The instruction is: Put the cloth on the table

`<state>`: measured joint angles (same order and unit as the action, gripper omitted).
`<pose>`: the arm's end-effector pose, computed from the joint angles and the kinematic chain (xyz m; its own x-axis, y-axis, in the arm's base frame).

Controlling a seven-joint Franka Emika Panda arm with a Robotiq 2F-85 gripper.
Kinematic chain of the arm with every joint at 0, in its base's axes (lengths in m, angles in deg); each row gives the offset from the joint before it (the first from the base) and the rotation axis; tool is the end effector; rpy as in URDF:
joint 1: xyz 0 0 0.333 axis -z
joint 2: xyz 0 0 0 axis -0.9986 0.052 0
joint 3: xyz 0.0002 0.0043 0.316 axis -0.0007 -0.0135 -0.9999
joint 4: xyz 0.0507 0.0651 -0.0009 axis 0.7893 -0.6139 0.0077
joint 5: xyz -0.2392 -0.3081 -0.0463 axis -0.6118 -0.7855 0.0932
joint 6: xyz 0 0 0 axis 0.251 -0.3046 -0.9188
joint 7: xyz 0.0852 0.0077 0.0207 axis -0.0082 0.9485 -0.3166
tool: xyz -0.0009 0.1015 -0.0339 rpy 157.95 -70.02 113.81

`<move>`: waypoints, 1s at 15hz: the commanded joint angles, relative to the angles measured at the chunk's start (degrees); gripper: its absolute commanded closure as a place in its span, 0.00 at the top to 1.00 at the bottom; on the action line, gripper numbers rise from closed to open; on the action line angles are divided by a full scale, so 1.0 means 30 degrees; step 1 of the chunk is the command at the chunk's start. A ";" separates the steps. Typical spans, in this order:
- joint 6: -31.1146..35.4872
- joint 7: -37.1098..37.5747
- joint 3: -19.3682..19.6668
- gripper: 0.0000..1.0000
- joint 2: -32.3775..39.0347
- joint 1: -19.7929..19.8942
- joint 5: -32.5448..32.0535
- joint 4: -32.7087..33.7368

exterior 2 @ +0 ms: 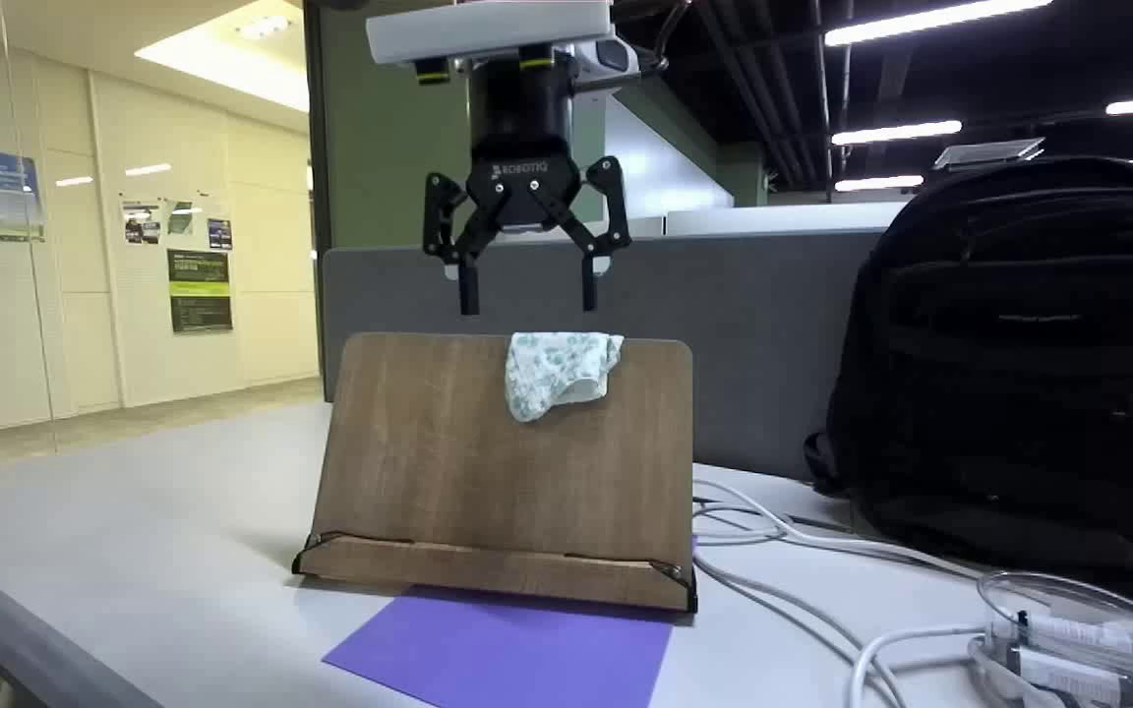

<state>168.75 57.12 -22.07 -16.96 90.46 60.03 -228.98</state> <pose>0.4191 -0.1255 0.3834 0.9646 0.2636 -0.0010 0.2633 -0.9634 0.0496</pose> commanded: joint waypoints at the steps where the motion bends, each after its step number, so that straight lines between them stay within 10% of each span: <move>1: -0.0023 -0.0059 -0.0248 1.00 0.0018 0.0245 0.0088 0.0016; 15: 0.2027 0.0954 -0.0616 1.00 0.1653 0.0812 -0.1045 0.0809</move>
<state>172.35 57.82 -23.09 -15.68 91.89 58.61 -228.94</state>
